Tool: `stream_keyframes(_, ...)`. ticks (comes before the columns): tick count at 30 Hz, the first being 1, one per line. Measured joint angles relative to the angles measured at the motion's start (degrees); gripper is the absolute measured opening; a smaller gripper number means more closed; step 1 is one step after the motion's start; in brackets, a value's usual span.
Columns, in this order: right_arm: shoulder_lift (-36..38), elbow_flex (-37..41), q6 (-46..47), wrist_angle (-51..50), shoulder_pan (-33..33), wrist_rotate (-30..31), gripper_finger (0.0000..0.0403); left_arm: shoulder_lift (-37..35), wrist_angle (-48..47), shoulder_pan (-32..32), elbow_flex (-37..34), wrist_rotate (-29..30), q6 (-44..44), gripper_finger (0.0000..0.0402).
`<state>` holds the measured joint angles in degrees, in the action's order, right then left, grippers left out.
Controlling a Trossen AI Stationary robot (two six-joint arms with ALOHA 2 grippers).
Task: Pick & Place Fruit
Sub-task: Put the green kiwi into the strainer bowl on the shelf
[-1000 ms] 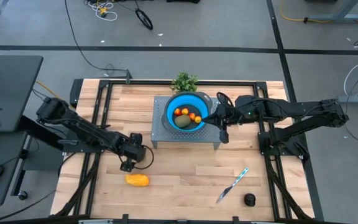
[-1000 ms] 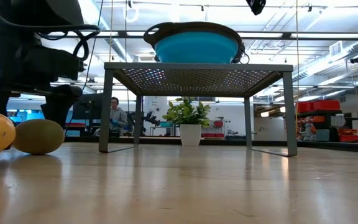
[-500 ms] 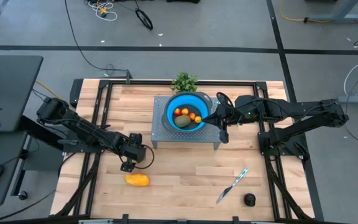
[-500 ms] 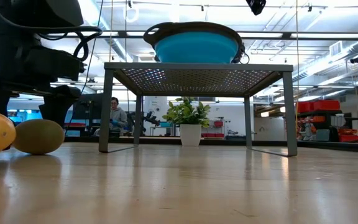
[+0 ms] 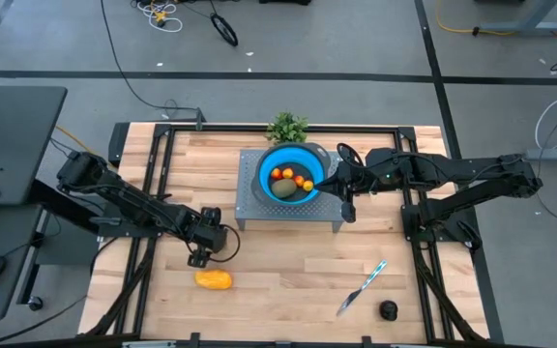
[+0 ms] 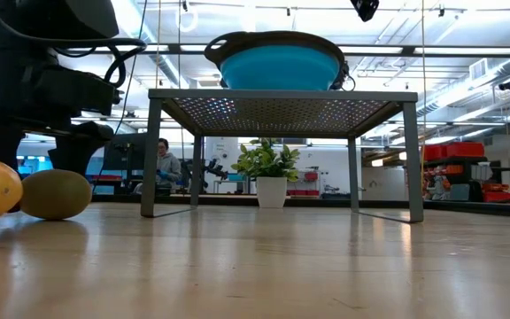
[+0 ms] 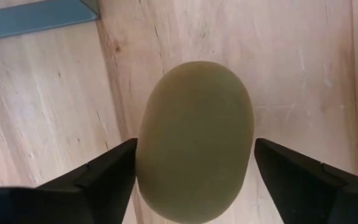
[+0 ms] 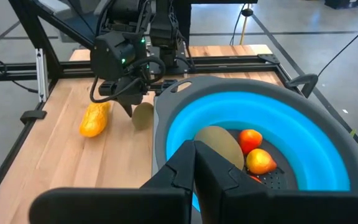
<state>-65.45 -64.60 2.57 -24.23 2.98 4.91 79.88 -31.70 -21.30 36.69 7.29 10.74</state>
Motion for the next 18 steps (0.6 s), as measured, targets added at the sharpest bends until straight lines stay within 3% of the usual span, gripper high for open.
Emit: stream_keyframes(18,0.01,0.00,0.00,0.00,-0.01,-0.03,0.0013,-0.02,0.00,0.01,0.00,-0.92,-0.17,0.0253)
